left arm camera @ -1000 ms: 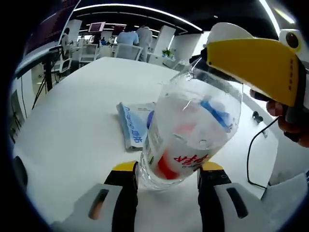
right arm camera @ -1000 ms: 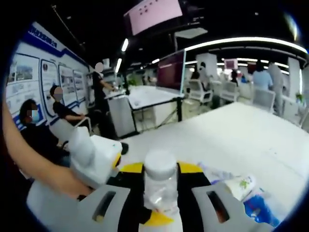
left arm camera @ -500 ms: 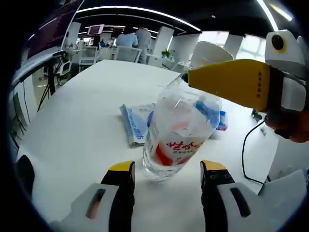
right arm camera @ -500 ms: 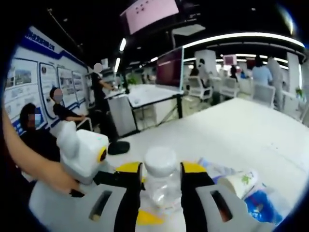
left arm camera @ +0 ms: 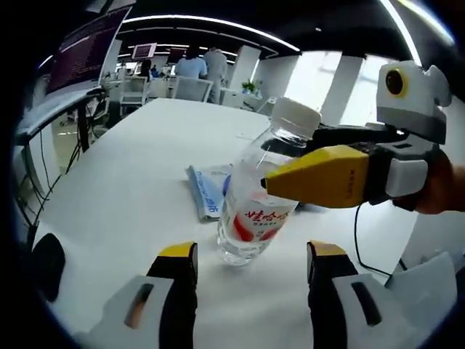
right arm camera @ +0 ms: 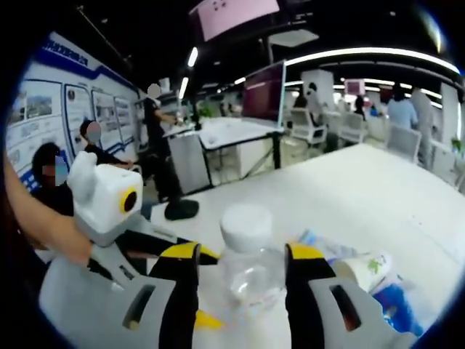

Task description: Arrange the tabletop items into an orderly group along one side of the table until the central work area is clear of visible clutter.

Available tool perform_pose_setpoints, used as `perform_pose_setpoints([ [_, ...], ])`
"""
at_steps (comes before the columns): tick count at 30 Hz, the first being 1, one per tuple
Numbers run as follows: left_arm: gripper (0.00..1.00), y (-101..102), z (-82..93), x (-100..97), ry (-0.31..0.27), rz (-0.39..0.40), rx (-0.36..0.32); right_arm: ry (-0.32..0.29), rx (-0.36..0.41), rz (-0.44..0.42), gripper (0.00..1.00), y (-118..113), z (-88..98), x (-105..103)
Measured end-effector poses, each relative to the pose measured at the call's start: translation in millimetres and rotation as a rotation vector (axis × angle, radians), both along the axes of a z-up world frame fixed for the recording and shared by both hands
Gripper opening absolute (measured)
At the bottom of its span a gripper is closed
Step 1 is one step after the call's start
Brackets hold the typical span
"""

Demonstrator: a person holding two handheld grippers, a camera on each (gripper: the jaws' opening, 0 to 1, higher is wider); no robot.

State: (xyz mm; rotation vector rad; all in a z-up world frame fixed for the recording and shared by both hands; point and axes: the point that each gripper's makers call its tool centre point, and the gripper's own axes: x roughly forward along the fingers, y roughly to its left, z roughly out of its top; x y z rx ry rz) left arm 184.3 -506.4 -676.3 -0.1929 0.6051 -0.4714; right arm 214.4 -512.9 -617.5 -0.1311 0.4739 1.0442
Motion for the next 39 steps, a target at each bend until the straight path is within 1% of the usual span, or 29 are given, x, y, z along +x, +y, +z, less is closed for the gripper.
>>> perform_pose_setpoints([
  [4,0.64,4,7.1,-5.1,-0.014,0.005,-0.001,0.007,-0.013,0.018,0.46,-1,-3.8,-1],
  [6,0.66,6,11.2,-8.5,-0.024,0.006,0.0,0.044,-0.061,0.037,0.48,-5,-14.7,-4],
  [7,0.67,7,12.6,-10.2,-0.025,0.006,0.0,0.044,-0.067,0.039,0.49,-6,-17.7,-3],
  [9,0.68,8,16.1,-13.7,-0.032,0.004,-0.001,0.053,-0.073,0.042,0.49,-10,-24.6,-4],
  [14,0.7,11,24.3,-20.4,-0.052,0.01,0.001,0.078,-0.075,0.035,0.49,-16,-32.6,-8],
  [17,0.71,11,28.7,-24.4,-0.061,0.002,0.004,0.09,-0.065,0.03,0.49,-17,-33.9,-8],
  [19,0.72,11,32.1,-29.4,-0.055,-0.004,-0.011,0.097,-0.067,0.04,0.49,-16,-36.3,-7],
  [21,0.74,12,37.1,-32.5,-0.066,0.0,-0.019,0.091,-0.085,0.047,0.49,-16,-39.4,-4],
  [24,0.74,14,46.7,-32.9,-0.085,0.016,-0.04,0.108,-0.077,0.051,0.49,-14,-41.0,0],
  [26,0.75,16,54.5,-33.7,-0.103,0.028,-0.056,0.103,-0.082,0.055,0.49,-12,-42.2,2],
  [31,0.77,20,65.9,-38.9,-0.13,0.04,-0.054,0.109,-0.078,0.064,0.49,-8,-43.0,5],
  [34,0.77,20,73.2,-41.8,-0.146,0.038,-0.054,0.111,-0.086,0.072,0.49,-6,-45.6,7],
  [36,0.78,19,76.6,-43.1,-0.155,0.039,-0.051,0.142,-0.05,0.063,0.49,-3,-43.7,7],
  [37,0.78,18,79.3,-44.1,-0.163,0.038,-0.053,0.151,-0.046,0.062,0.49,-2,-44.2,8],
  [39,0.78,18,81.6,-45.2,-0.17,0.037,-0.056,0.147,-0.051,0.064,0.49,-1,-44.9,8],
])
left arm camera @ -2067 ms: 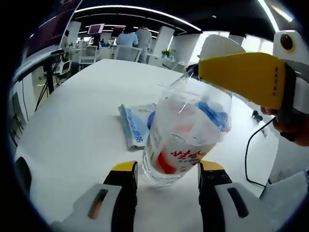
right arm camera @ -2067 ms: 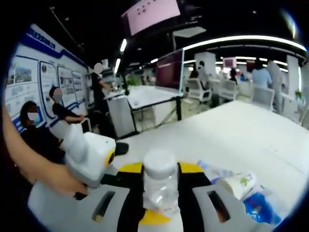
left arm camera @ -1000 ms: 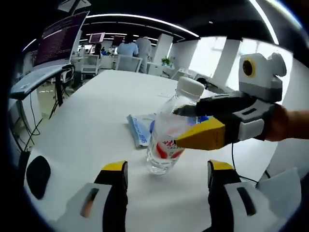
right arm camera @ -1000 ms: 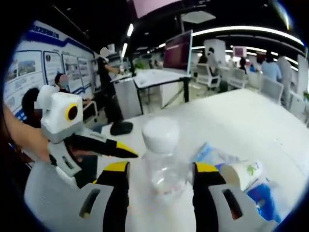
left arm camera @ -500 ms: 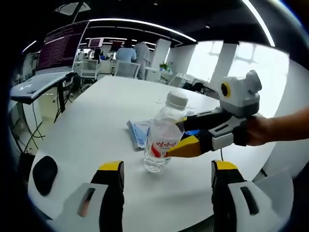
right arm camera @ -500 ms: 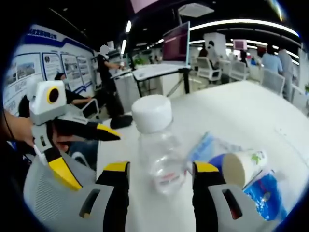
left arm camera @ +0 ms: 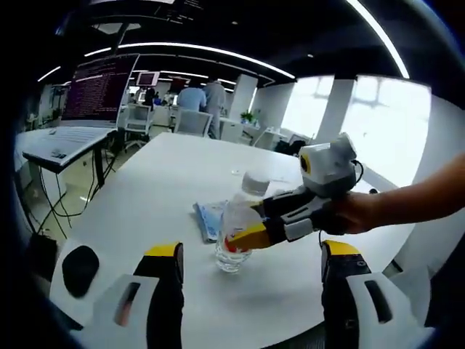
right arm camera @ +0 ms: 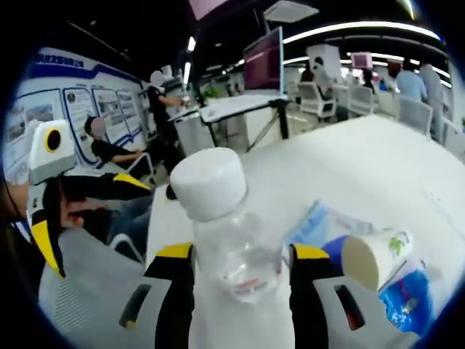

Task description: Arrange the tabletop items into an orderly group along one side of the table until the central work area is clear of visible clutter.

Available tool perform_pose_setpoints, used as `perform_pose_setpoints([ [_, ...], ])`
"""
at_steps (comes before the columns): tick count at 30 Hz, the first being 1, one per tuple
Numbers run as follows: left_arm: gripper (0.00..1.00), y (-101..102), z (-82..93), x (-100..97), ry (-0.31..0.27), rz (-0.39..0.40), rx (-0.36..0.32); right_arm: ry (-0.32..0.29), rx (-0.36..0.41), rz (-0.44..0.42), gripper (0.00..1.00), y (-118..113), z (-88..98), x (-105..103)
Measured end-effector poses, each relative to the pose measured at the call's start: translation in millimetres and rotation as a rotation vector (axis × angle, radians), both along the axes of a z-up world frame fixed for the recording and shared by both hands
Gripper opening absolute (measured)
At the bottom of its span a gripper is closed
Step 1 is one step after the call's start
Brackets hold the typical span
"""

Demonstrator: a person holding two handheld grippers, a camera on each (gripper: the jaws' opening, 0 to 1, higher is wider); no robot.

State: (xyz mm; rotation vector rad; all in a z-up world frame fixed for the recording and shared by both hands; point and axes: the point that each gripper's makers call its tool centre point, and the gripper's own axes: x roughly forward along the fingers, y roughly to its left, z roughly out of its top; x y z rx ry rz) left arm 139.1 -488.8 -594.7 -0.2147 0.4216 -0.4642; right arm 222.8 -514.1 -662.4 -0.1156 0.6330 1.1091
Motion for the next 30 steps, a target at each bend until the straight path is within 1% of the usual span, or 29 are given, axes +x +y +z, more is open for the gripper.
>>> perform_pose_setpoints([
  [2,0.79,-2,3.2,-1.8,-0.007,-0.001,-0.002,-0.004,-0.022,0.014,0.49,1,-3.7,-1],
  [7,0.81,-5,8.9,-6.9,-0.021,-0.012,0.008,-0.004,-0.035,0.022,0.49,1,-7.4,-1],
  [11,0.82,-6,15.2,-12.4,-0.032,-0.009,-0.015,-0.002,-0.034,0.021,0.48,1,-10.0,1],
  [13,0.85,-6,16.8,-15.0,-0.036,0.0,-0.014,-0.001,-0.038,0.03,0.47,2,-11.3,0],
  [15,0.86,-6,17.4,-17.4,-0.034,0.001,-0.015,-0.009,-0.053,0.046,0.46,2,-13.7,-1],
  [18,0.86,-6,19.8,-20.3,-0.035,0.007,-0.022,-0.007,-0.041,0.053,0.43,4,-12.7,-3],
  [30,0.91,-10,20.1,-27.5,-0.032,0.009,-0.018,-0.027,-0.038,0.064,0.42,4,-12.0,-2],
])
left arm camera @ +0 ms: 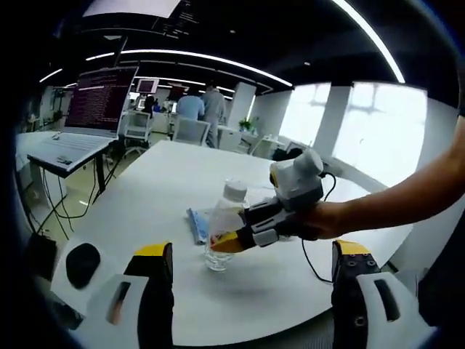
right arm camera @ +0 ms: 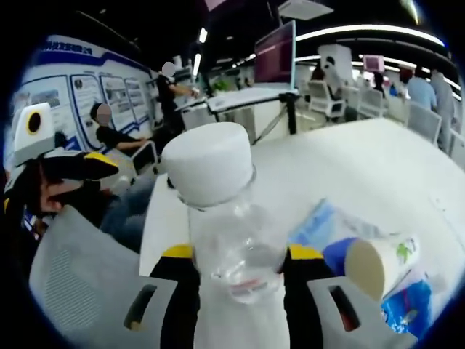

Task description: Arrange the tabletop items into an orderly group along one side of the table until the central work area is clear of visible clutter.

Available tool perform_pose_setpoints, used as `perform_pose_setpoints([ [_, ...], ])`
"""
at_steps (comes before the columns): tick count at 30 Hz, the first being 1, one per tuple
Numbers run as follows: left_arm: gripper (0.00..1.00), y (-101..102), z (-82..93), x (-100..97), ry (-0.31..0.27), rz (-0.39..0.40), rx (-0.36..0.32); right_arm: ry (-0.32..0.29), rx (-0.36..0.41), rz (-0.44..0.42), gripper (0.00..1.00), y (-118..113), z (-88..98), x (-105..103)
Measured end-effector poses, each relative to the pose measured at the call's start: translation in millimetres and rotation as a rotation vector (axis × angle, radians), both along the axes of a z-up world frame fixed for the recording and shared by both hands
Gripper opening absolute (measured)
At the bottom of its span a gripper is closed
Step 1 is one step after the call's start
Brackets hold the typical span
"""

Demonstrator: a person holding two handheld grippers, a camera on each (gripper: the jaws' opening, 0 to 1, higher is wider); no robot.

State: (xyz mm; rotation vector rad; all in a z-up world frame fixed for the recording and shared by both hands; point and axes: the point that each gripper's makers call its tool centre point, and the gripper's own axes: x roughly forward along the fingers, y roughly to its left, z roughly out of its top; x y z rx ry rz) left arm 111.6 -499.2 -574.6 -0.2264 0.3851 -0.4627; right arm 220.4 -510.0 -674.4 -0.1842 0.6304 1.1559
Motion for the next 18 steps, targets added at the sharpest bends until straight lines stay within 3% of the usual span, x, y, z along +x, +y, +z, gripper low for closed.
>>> perform_pose_setpoints([
  [4,0.92,-2.4,-0.8,-3.1,0.002,-0.003,0.004,-0.008,0.006,0.001,0.41,-0.3,0.2,0.3],
  [7,0.93,-4.4,-5.7,-6.2,0.004,-0.022,0.045,-0.014,0.012,-0.001,0.41,-0.6,0.0,1.6],
  [18,0.93,-5.0,-6.5,-9.2,0.009,-0.013,0.019,-0.037,0.001,0.009,0.39,-0.7,0.8,1.0],
])
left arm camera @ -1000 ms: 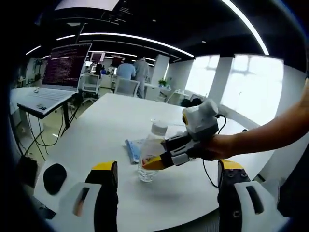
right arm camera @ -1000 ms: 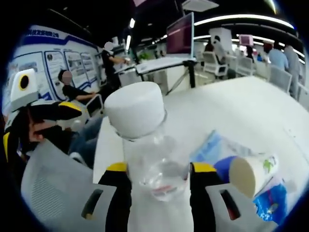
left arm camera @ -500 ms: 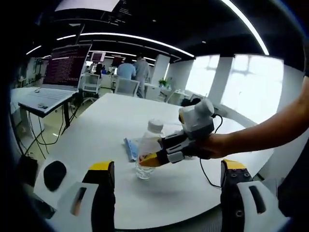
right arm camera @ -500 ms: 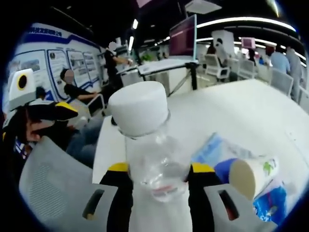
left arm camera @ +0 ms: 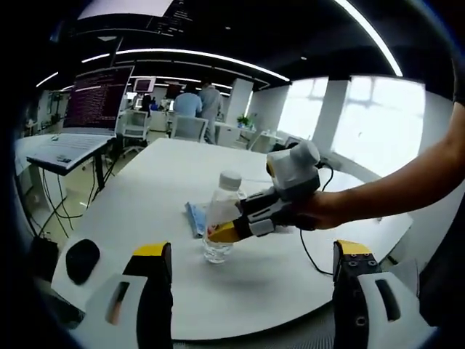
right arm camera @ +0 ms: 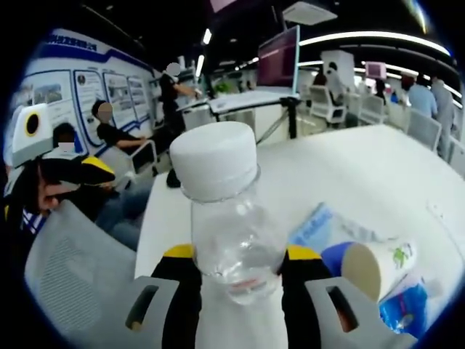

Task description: Arrange the tabletop items into an orderly group along one side of the table until the central work area is clear of visible clutter.

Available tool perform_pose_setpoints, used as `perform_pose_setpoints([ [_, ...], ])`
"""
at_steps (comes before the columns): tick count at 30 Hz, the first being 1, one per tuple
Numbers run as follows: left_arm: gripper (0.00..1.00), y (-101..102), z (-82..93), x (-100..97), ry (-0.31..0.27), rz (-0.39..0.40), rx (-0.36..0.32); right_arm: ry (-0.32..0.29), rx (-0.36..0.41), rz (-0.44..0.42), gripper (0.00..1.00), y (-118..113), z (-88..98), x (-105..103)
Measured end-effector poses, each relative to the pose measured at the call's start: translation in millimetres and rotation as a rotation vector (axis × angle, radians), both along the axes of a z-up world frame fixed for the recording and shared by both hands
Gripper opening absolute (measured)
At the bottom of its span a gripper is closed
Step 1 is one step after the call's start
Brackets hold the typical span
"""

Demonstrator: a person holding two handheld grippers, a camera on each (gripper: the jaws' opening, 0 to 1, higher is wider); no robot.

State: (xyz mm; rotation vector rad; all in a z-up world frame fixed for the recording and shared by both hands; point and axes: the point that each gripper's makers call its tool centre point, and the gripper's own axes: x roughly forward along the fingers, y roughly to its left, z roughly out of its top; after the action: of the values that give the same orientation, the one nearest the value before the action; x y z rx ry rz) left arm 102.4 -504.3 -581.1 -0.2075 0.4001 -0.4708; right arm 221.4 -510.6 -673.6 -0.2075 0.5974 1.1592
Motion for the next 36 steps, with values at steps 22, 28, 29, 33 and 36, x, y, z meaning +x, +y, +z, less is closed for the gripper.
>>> perform_pose_setpoints([
  [22,0.96,6,-5.0,-1.7,-0.013,0.018,0.006,-0.004,-0.01,-0.008,0.37,3,1.1,11],
  [28,0.99,4,-5.0,-1.4,-0.011,0.019,0.016,-0.007,-0.003,-0.009,0.37,6,6.6,17],
  [29,0.99,5,-5.2,-1.2,-0.01,0.021,0.019,-0.008,0.005,-0.012,0.37,7,9.2,19],
  [33,1.0,5,-5.8,-0.5,-0.008,0.027,0.025,-0.014,0.016,-0.02,0.37,10,14.7,26],
  [36,1.0,4,-5.6,-0.1,-0.012,0.027,0.036,-0.023,0.012,-0.016,0.37,12,17.1,30],
])
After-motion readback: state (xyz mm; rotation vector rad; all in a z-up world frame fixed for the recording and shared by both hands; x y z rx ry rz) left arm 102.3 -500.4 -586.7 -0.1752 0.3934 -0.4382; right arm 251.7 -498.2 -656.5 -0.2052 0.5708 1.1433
